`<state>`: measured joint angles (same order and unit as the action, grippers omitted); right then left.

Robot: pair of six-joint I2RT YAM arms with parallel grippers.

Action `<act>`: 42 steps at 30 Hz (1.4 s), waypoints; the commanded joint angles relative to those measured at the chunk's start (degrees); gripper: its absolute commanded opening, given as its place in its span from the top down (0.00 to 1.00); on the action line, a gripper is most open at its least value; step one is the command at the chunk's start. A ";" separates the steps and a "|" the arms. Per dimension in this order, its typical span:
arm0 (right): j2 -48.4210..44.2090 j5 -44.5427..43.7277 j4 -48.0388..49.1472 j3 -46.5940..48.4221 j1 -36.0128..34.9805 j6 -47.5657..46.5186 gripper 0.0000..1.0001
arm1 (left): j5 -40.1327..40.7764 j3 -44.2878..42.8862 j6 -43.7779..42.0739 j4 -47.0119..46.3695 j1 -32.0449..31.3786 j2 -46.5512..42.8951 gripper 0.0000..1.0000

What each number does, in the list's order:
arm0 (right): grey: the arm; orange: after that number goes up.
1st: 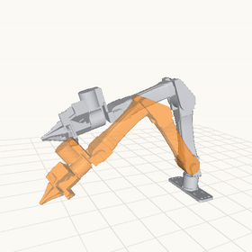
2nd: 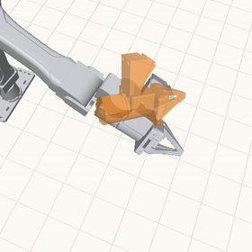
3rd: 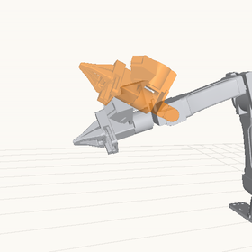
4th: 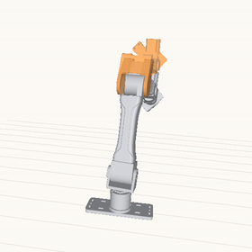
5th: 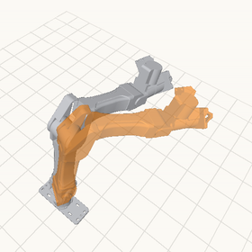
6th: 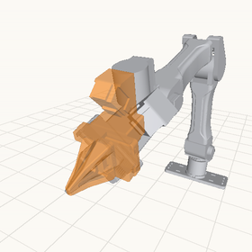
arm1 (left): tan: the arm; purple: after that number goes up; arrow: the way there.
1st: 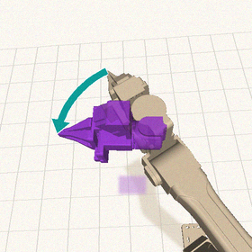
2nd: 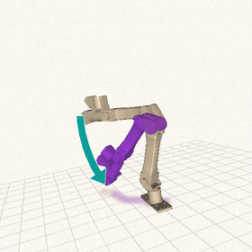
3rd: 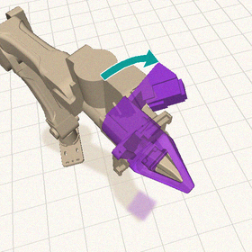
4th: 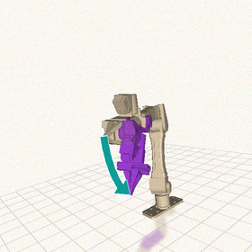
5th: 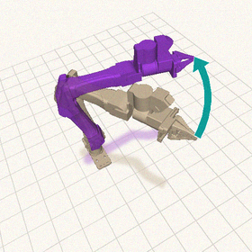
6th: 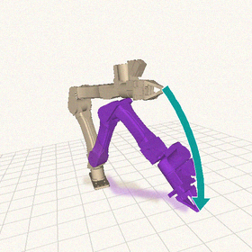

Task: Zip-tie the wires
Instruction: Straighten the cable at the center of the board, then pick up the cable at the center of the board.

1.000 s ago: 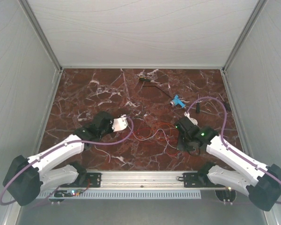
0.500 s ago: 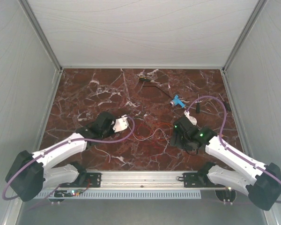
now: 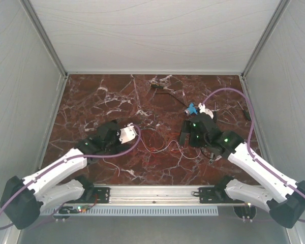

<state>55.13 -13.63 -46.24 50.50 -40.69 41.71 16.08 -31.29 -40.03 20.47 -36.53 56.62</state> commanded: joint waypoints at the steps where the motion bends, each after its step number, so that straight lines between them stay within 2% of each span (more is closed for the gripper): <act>1: 1.35 4.71 8.49 3.46 0.24 -6.89 0.18 | -0.91 -5.14 3.64 -0.92 -0.30 -4.62 0.00; 7: 8.75 13.22 23.70 5.30 0.23 -13.51 0.18 | -4.65 -4.01 6.10 -3.33 -0.29 -10.16 0.00; 10: 15.27 13.83 27.14 8.36 0.19 -16.09 0.18 | -5.98 -2.92 5.49 -2.41 -0.29 -11.37 0.00; 15: 31.99 11.70 25.15 19.00 0.39 -20.41 0.20 | 0.01 -0.74 8.60 -10.10 -0.22 -12.46 0.00; 23: 55.24 8.97 22.03 36.34 1.74 -30.56 0.27 | 0.80 0.15 10.19 -16.52 2.09 -12.23 0.00; 29: 69.76 6.09 17.08 49.34 2.84 -34.50 0.34 | -0.96 -0.51 11.87 -16.77 3.90 -10.74 0.00; 32: 74.21 4.37 16.16 53.71 3.19 -35.69 0.36 | -1.17 -0.28 11.99 -16.93 4.01 -10.80 0.00; 37: 77.43 4.19 17.25 54.88 4.03 -37.04 0.41 | -1.85 -0.31 12.30 -16.96 4.06 -10.40 0.00; 42: 79.51 5.80 17.84 54.95 4.82 -37.65 0.51 | -2.95 -0.52 12.67 -16.82 4.60 -10.03 0.01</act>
<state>131.74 -7.70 -28.16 104.22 -36.75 6.07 14.59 -30.94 -28.38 6.85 -32.53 46.44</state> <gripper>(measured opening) 0.531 0.995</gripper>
